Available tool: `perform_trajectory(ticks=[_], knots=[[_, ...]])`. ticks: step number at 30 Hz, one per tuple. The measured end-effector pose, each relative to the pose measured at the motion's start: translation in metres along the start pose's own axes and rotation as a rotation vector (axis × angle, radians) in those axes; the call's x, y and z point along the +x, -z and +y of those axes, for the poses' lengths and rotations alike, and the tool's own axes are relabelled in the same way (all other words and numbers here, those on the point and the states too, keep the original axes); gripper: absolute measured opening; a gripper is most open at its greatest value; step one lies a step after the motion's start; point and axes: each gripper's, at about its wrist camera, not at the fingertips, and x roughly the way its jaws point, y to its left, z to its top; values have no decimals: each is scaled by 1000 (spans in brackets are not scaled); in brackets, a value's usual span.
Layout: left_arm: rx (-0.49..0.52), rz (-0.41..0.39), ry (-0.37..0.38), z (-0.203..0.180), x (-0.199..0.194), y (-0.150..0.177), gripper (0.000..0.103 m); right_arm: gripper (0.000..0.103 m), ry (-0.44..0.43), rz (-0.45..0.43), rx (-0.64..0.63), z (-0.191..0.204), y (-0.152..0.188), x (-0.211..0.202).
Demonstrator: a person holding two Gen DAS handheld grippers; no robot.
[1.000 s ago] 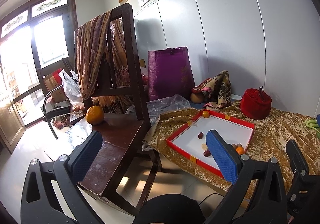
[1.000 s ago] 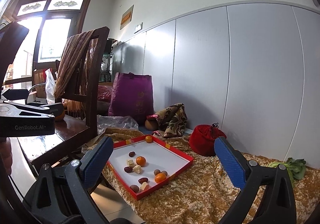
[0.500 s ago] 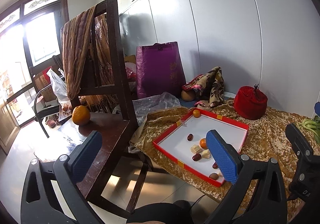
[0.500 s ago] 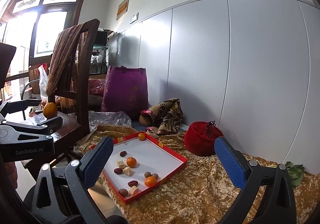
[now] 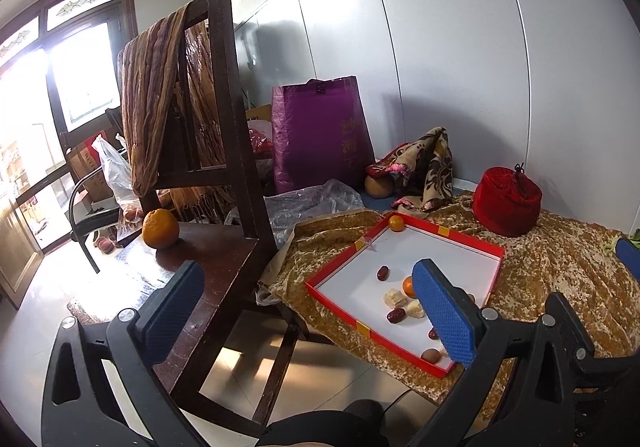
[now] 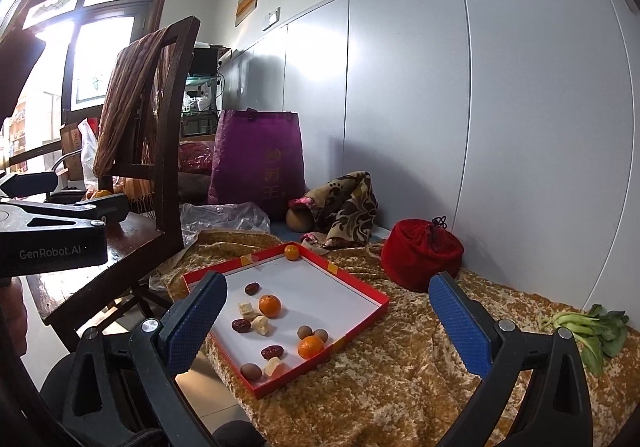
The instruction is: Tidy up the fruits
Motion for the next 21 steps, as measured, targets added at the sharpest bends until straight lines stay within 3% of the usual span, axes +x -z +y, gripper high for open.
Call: perform_trajectory(ticks=[21], knots=[[-14, -19, -3, 13, -4, -2, 103, 102, 26, -100, -52, 19, -7, -23]])
